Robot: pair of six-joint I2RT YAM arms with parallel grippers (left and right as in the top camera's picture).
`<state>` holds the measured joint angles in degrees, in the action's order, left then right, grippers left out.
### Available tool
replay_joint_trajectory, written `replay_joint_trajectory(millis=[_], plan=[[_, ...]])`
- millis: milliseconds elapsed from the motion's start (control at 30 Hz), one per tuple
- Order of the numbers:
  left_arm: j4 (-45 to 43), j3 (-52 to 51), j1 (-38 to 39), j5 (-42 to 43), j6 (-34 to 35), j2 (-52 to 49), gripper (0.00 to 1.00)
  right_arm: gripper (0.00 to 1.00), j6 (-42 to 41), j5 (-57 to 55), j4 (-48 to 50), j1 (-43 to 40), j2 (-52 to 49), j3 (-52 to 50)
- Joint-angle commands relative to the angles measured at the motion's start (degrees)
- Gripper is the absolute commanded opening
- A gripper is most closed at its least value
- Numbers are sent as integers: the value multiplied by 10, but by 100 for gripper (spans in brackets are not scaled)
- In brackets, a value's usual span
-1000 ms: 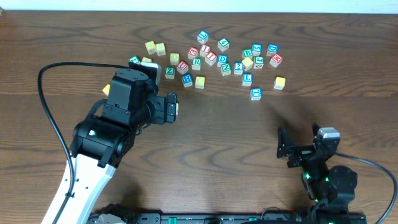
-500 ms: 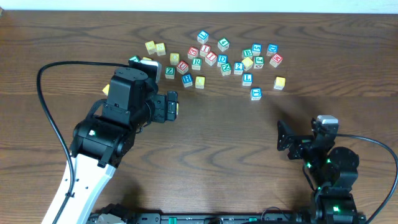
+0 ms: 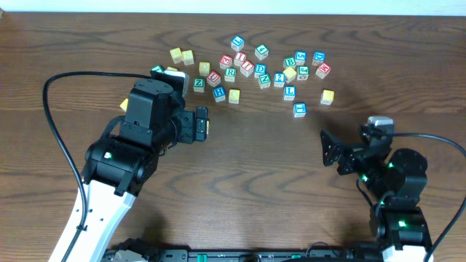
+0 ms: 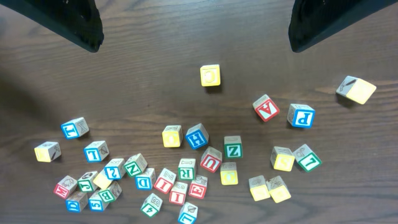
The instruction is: Spell out CORL
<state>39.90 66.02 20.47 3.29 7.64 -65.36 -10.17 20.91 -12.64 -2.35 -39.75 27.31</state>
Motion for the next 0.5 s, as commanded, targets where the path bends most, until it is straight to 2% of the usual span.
replay_joint_trajectory(millis=[0, 467], plan=[[-1, 9, 1, 5, -1, 5, 94, 99, 12, 36, -19, -3, -34, 47], [34, 95, -31, -9, -1, -27, 94, 99, 46, 76, -123, 9, -209, 235]])
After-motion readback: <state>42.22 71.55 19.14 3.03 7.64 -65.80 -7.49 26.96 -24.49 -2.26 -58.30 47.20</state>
